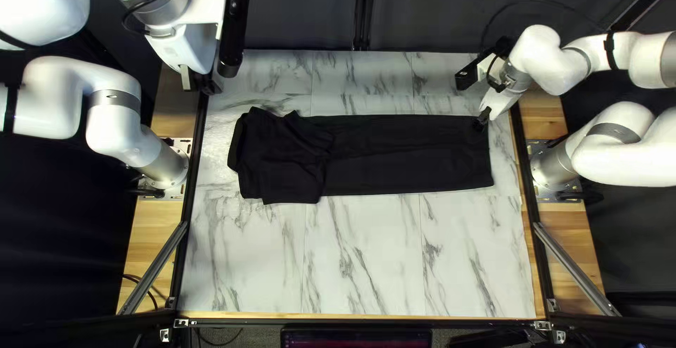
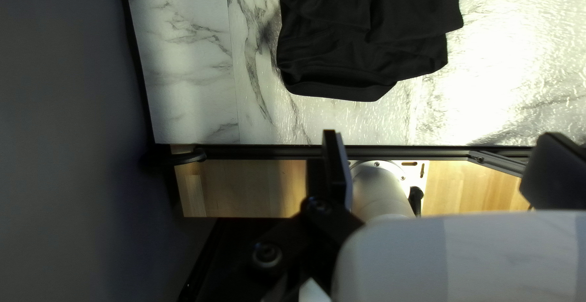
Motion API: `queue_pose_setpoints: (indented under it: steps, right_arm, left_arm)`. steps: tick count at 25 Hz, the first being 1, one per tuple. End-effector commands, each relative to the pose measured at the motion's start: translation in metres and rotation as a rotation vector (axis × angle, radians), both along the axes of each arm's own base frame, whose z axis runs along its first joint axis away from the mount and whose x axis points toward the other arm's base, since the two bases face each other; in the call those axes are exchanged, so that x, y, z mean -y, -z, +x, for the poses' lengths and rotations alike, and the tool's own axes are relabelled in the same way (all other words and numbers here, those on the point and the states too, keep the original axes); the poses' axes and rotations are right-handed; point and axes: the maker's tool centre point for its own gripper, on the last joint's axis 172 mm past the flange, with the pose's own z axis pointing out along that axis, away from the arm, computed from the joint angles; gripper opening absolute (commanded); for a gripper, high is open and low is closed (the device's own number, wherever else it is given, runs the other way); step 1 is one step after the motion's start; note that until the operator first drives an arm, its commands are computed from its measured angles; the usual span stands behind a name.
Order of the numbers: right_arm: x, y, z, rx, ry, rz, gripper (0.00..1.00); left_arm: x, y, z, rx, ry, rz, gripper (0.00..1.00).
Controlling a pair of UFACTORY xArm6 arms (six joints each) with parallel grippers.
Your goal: Fold t-shirt
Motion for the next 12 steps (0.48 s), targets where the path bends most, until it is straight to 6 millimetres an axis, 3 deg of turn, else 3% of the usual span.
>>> queue_pose_setpoints:
  steps: [1,6,9,11,12]
  right_arm:
    - [-0.001,0.003,0.002,0.014,0.015,0.009,1.0]
    - [0.0,0.008,0.004,0.02,0.019,0.009,1.0]
    - [0.0,0.013,0.002,0.019,0.016,0.011,0.87]
    - [0.0,0.016,0.001,0.016,0.015,0.014,0.67]
    - [-0.001,0.017,0.0,0.016,0.014,0.014,0.67]
  left_arm:
    - [0.0,0.0,0.0,0.0,0.0,0.0,1.0]
    - [0.0,0.0,0.0,0.0,0.0,0.0,1.0]
    - [0.0,0.0,0.0,0.0,0.0,0.0,1.0]
    - [0.0,0.0,0.0,0.0,0.0,0.0,1.0]
    - [0.0,0.0,0.0,0.0,0.0,0.0,1.0]
